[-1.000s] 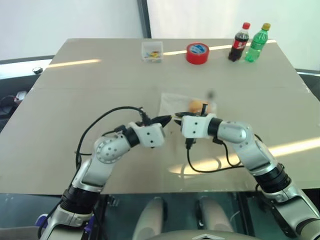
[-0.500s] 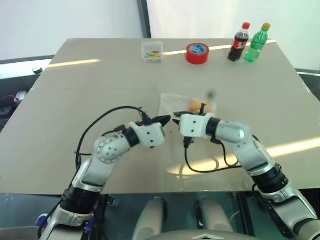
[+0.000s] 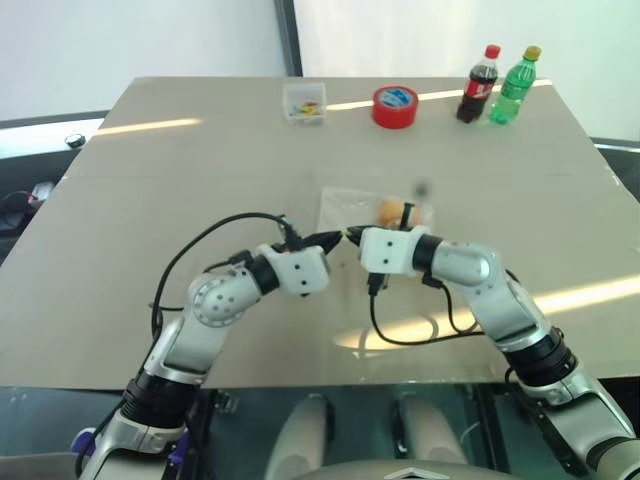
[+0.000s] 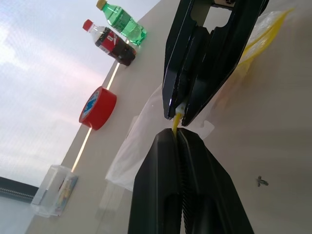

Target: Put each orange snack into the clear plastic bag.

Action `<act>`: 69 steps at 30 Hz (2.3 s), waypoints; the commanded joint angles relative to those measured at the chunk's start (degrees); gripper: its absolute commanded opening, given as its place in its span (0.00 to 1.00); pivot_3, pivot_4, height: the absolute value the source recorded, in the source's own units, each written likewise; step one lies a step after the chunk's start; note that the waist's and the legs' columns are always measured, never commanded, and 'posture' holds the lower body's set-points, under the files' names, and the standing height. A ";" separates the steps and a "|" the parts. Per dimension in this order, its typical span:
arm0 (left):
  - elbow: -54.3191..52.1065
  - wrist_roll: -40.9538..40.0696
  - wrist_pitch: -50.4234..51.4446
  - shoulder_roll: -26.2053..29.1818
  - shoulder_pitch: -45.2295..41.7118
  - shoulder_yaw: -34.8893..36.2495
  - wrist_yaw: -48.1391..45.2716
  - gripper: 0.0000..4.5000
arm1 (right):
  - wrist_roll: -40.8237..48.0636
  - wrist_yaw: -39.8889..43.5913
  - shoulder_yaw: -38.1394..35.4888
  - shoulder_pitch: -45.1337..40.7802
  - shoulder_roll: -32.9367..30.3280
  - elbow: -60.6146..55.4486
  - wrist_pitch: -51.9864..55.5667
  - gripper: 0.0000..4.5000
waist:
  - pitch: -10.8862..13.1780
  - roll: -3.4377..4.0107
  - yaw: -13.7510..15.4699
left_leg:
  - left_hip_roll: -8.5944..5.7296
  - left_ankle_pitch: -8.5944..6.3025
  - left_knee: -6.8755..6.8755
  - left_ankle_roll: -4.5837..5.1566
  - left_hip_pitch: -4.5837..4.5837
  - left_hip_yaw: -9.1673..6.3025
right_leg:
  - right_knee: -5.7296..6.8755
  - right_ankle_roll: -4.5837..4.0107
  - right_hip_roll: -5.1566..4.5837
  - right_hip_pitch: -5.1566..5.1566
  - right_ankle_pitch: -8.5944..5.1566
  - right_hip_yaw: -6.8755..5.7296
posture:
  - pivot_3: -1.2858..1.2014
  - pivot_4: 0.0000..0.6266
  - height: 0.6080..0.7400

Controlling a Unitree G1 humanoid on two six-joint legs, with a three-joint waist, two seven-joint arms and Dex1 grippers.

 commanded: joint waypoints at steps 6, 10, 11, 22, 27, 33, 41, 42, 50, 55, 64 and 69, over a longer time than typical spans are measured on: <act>-1.81 -1.98 -0.20 -0.71 -0.65 1.90 1.16 0.00 | -0.34 -1.03 -2.29 1.49 -2.73 -1.54 -0.77 0.00 | 0.00 0.00 0.01 | 0.01 0.00 0.00 0.00 0.00 0.00 | 0.00 0.00 0.00 0.00 0.00 0.00 | 0.52 0.24 1.00; -1.52 -2.46 0.07 -1.25 -1.33 2.99 2.11 0.00 | -0.97 -2.22 -4.39 4.48 -6.38 -0.75 -0.89 0.00 | 0.00 0.00 0.18 | 0.01 0.00 0.00 0.00 0.00 0.00 | 0.00 0.00 -0.01 0.01 0.00 0.00 | 0.52 0.24 1.00; -1.50 -2.50 0.17 -1.36 -1.43 3.15 2.26 0.00 | -1.04 -2.70 -5.00 5.25 -7.11 -0.75 -0.67 0.00 | 0.00 0.00 0.19 | 0.01 0.00 0.00 0.00 -0.01 -0.01 | -0.01 0.00 -0.02 0.01 0.00 0.00 | 0.52 0.24 1.00; 0.17 -2.46 -0.09 -1.74 -2.55 3.81 3.05 0.00 | -0.46 -6.14 -13.17 13.39 -17.66 -0.21 -1.48 0.00 | 0.00 0.00 0.15 | 0.01 0.00 -0.02 0.01 0.07 0.03 | -0.02 0.00 -0.02 0.10 0.00 0.02 | 0.52 0.24 1.00; 1.69 -2.97 -0.26 -1.74 -3.36 4.39 3.32 0.00 | 0.30 -7.02 -15.78 14.98 -20.58 0.58 -2.03 0.00 | 0.00 -0.01 0.17 | 0.03 -0.01 -0.09 0.02 0.40 0.04 | -0.13 0.01 -0.01 0.48 -0.01 0.02 | 0.52 0.24 1.00; 2.94 -3.58 -0.43 -1.43 -4.03 4.59 3.79 0.00 | 1.14 -7.61 -18.73 15.02 -23.59 1.55 -2.18 0.00 | 0.01 -0.01 0.17 | 0.04 -0.01 -0.09 0.02 0.40 0.04 | -0.17 0.01 -0.02 0.50 -0.01 0.03 | 0.52 0.24 1.00; 8.75 -5.42 2.82 -2.46 -13.43 6.45 6.17 0.00 | 1.05 -9.32 -19.52 6.56 -24.48 4.69 -2.83 0.00 | 0.02 -0.03 0.15 | 0.02 -0.01 -0.08 0.02 0.40 0.05 | -0.17 0.02 -0.01 0.50 0.00 0.02 | 0.52 0.24 1.00; 11.26 -5.67 3.23 -2.34 -16.04 6.86 6.73 0.00 | 0.71 -9.72 -19.43 4.40 -24.65 5.69 -3.02 0.00 | 0.02 -0.03 0.16 | 0.00 -0.01 -0.07 0.01 0.40 0.04 | -0.16 0.02 -0.01 0.50 0.00 0.01 | 0.52 0.24 1.00; 32.67 -2.05 -2.62 -1.32 -30.33 3.94 12.66 0.00 | -3.67 -17.34 -16.61 -6.43 -23.13 16.35 -7.05 0.00 | 0.02 -0.03 0.13 | -0.05 0.08 -0.12 -0.13 0.27 0.05 | -0.47 0.02 -0.01 0.48 0.00 -0.01 | 0.52 0.24 1.00; 36.36 -2.38 -10.60 -0.49 -33.02 2.91 12.68 0.00 | -2.78 -19.49 -18.22 -6.24 -22.65 15.50 -9.04 0.00 | 0.01 -0.04 0.09 | -0.06 0.14 -0.01 -0.24 -0.46 0.03 | -0.39 0.03 -0.02 -0.26 0.02 -0.04 | 0.52 0.24 1.00; 16.80 -8.44 -8.48 2.91 -9.28 -1.83 -1.25 0.00 | 6.83 -10.86 -17.92 19.81 -19.57 -6.11 -5.82 0.00 | -0.14 0.05 -0.18 | 0.05 0.08 -0.13 -0.14 -0.73 0.19 | -0.46 0.04 -0.11 -0.61 0.00 0.19 | 0.52 0.24 1.00; 10.35 -14.85 0.29 3.54 -4.43 -1.11 -8.65 0.07 | 9.15 -6.11 -16.96 22.85 -19.40 -8.18 -3.15 0.08 | 0.03 0.10 0.19 | 0.03 -0.06 0.08 0.14 0.21 0.09 | -0.06 0.10 -0.04 0.27 0.05 0.11 | 0.52 0.24 1.00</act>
